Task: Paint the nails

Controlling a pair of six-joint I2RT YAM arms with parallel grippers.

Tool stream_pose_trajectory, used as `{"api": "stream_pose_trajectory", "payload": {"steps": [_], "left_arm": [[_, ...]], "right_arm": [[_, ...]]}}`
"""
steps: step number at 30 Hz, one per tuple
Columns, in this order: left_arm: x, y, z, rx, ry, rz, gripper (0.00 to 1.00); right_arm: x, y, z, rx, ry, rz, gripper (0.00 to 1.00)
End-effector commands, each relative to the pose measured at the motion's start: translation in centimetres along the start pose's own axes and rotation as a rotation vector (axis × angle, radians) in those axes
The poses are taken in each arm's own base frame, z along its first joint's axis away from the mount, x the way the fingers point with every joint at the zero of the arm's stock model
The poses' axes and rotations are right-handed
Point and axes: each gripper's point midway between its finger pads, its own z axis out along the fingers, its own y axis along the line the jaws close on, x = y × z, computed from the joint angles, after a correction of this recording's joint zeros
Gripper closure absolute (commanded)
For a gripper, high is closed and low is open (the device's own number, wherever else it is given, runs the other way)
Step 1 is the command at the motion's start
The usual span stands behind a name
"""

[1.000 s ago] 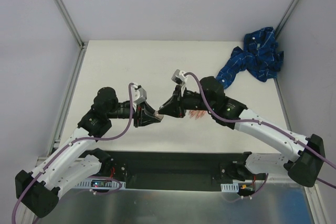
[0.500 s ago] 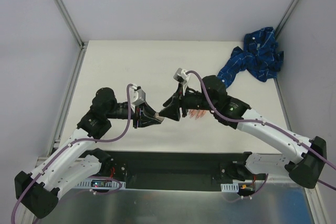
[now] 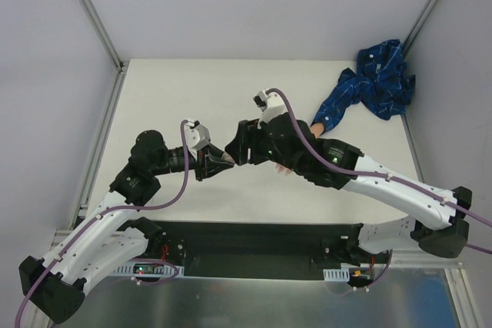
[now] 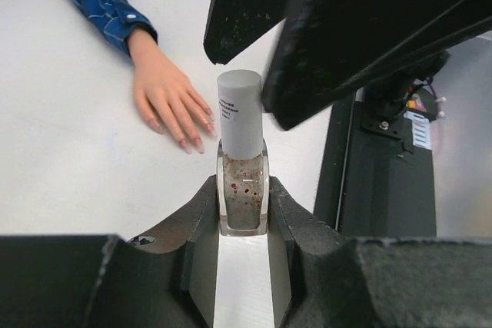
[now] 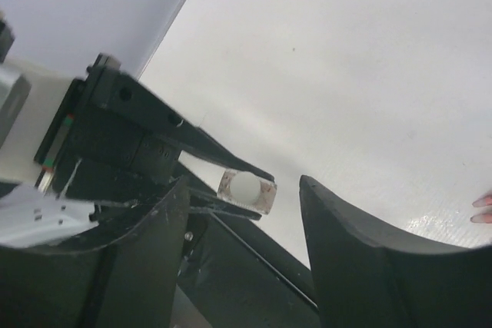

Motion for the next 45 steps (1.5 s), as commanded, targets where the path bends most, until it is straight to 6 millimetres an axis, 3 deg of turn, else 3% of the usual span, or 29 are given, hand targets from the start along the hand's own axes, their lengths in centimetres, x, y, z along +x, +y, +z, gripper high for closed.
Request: {"api": "stream_pose_trajectory", "payload": {"steps": [1, 8, 11, 13, 14, 16, 17, 18, 19, 20, 21, 22, 23, 24, 33, 34, 35, 37, 38, 39, 41, 42, 45], "left_arm": [[-1.8, 1.2, -0.3, -0.082, -0.042, 0.069, 1.0], [-2.0, 1.6, -0.4, -0.108, -0.045, 0.073, 1.0], [-1.9, 1.3, -0.4, -0.094, -0.043, 0.079, 1.0], [-1.8, 0.6, -0.3, -0.052, -0.04, 0.08, 1.0], [-1.8, 0.2, -0.3, -0.026, -0.038, 0.078, 1.0], [-2.0, -1.1, -0.2, 0.053, -0.038, 0.08, 1.0], [-2.0, -2.8, -0.4, 0.155, -0.034, 0.082, 1.0], [-2.2, -3.7, -0.5, 0.204, -0.038, 0.085, 1.0], [-2.4, -4.7, -0.7, 0.261, -0.047, 0.098, 1.0], [-2.3, -6.2, -1.1, 0.352, -0.048, 0.104, 1.0], [-2.2, -7.0, -1.5, 0.407, -0.049, 0.107, 1.0], [-2.3, -7.7, -1.7, 0.45, -0.048, 0.088, 1.0], [-2.5, -8.1, -1.8, 0.478, -0.057, 0.1, 1.0], [-2.3, -8.5, -2.0, 0.503, -0.052, 0.088, 1.0], [-1.8, -7.6, -1.5, 0.471, -0.04, 0.065, 1.0], [-1.8, -7.3, -1.3, 0.449, -0.041, 0.064, 1.0], [-1.9, -7.0, -1.1, 0.429, -0.043, 0.064, 1.0], [-1.6, -6.4, -0.9, 0.395, -0.035, 0.064, 1.0], [-1.8, -5.4, -0.6, 0.326, -0.04, 0.067, 1.0], [-1.7, -4.8, -0.5, 0.289, -0.038, 0.064, 1.0], [-1.5, -3.0, -0.2, 0.181, -0.034, 0.084, 1.0], [-1.6, -2.4, -0.2, 0.141, -0.034, 0.09, 1.0], [-1.5, -0.7, -0.2, 0.036, -0.026, 0.094, 1.0]], "right_arm": [[-1.1, -1.3, 1.3, 0.193, -0.039, 0.043, 0.41], [-1.0, -0.7, 3.1, 0.224, -0.044, 0.055, 0.57], [-0.3, -0.9, 3.4, 0.222, -0.021, 0.026, 0.71], [0.0, -1.6, 3.2, 0.229, -0.027, -0.029, 0.86], [-0.1, -2.0, 3.1, 0.233, -0.035, -0.05, 0.99], [-0.1, -2.5, 2.9, 0.166, -0.033, -0.176, 0.99], [0.3, -2.3, 3.0, 0.103, -0.016, -0.238, 1.0], [-0.7, 0.2, 2.5, -0.116, -0.03, -0.256, 1.0], [2.2, -0.1, 2.9, -0.238, 0.032, -0.295, 1.0], [2.7, 1.0, 2.2, -0.404, 0.018, -0.336, 1.0], [0.8, 4.8, -1.5, -0.747, -0.101, -0.386, 1.0], [2.5, 4.1, -1.5, -0.804, -0.068, -0.364, 1.0], [2.0, 4.1, -1.8, -0.831, -0.056, -0.354, 1.0], [3.2, 3.9, -1.7, -0.859, 0.023, -0.349, 1.0], [1.9, 3.1, -1.3, -0.735, -0.026, -0.366, 1.0], [1.6, 2.9, -1.3, -0.702, -0.029, -0.344, 0.98], [0.5, 1.8, -0.6, -0.594, -0.063, -0.319, 0.83], [-0.1, 0.9, -1.1, -0.47, -0.064, -0.283, 0.64], [-0.5, 0.3, -1.2, -0.41, -0.074, -0.273, 0.47], [-0.7, -1.1, -1.4, -0.291, -0.082, -0.26, 0.4], [-2.3, -2.4, -2.0, -0.15, -0.133, -0.199, 0.31], [-1.6, -2.8, -2.3, -0.113, -0.108, -0.182, 0.28], [-1.8, -1.9, -3.0, -0.073, -0.118, -0.146, 0.25]]}}
